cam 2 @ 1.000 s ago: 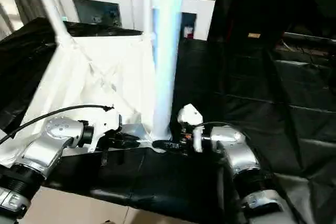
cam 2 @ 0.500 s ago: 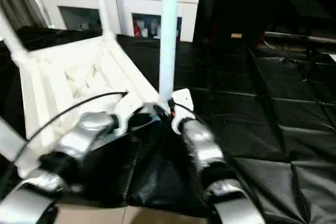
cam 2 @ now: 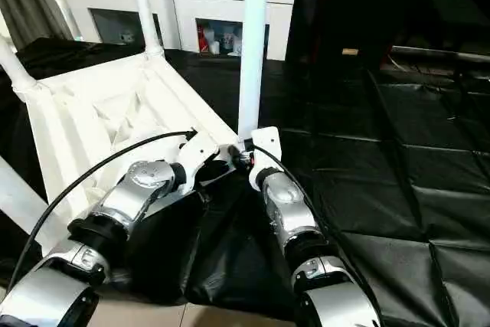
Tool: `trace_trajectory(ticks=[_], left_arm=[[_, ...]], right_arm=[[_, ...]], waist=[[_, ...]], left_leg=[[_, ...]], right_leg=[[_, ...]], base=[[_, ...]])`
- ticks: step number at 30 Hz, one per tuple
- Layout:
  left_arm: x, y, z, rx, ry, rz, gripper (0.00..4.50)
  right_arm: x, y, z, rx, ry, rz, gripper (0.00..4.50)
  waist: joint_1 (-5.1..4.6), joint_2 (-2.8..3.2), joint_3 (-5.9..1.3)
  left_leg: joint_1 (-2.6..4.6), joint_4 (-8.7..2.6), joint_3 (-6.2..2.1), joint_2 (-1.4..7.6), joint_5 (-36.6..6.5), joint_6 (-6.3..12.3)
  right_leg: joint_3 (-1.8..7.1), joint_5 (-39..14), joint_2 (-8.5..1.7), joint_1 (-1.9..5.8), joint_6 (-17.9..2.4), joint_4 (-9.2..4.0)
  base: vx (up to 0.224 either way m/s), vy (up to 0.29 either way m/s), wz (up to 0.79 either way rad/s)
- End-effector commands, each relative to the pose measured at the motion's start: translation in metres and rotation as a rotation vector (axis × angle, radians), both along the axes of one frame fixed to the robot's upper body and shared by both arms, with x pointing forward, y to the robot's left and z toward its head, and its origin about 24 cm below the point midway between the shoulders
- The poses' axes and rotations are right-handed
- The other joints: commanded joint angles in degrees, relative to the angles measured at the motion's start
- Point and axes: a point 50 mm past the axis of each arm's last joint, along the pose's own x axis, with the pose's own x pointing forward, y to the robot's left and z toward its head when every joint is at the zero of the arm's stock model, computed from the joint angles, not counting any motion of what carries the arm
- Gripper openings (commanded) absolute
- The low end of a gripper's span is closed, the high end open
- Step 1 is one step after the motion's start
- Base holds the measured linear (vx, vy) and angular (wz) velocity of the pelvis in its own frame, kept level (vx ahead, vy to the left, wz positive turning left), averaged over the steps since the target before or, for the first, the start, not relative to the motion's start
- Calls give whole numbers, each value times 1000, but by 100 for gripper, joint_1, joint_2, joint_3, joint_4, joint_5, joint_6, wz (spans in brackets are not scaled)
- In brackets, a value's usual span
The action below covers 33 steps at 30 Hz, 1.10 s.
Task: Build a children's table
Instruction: Rotate leg to tighten
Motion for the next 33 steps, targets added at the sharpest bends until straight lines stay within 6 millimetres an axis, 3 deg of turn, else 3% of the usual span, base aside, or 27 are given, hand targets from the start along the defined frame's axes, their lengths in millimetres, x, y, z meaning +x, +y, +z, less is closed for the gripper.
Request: trace_trajectory(ticks=[1, 5, 11, 18, 22, 27, 33], left_arm=[[-13, 16, -24, 57, 84, -2, 0], [-17, 21, -21, 62, 71, -61, 0], [-39, 24, -12, -16, 80, -334, 0], [-53, 28, -4, -43, 107, -478, 0], [-55, 29, -1, -50, 115, -519, 0], [-53, 31, -1, -38, 118, -517, 0], [-53, 32, 0, -35, 121, -518, 0]], right_arm=[[-6, -3, -5, -19, -2, 90, 361], [-8, -15, 1, -2, -31, 221, 361], [-24, -33, 9, 5, -29, 565, 361], [-34, -42, 11, 22, 17, 733, 361], [-42, -44, 9, 21, 58, 835, 361], [-45, -43, 7, 35, 92, 868, 335], [-45, -43, 7, 45, 101, 872, 283]], waist=[[34, -38, -234], [48, -54, -252], [85, -46, -286], [229, -21, -311], [273, -38, -310], [288, -47, -292], [295, -39, -318]], left_leg=[[-23, -417, -102, 235, -1532, 156], [-48, -393, -84, 236, -1231, 319], [-67, -348, -69, 267, -875, 538], [-25, -305, -27, 303, -580, 664], [-39, -300, -33, 297, -603, 664], [-35, -322, -38, 288, -784, 478], [-41, -297, -38, 274, -563, 524]], right_leg=[[278, -1881, -509, 172, -898, -563], [273, -1522, -505, 211, -1000, -530], [238, -633, -486, 256, -1283, -427], [223, 288, -446, 223, -1543, -299], [216, 171, -460, 238, -1466, -303], [225, -398, -476, 238, -1323, -359], [215, 11, -458, 250, -1362, -313]], base=[[0, 0, 0], [0, 0, 0], [0, 0, 0], [0, 0, 0], [0, 0, 0], [0, 0, 0], [0, 0, 0]])
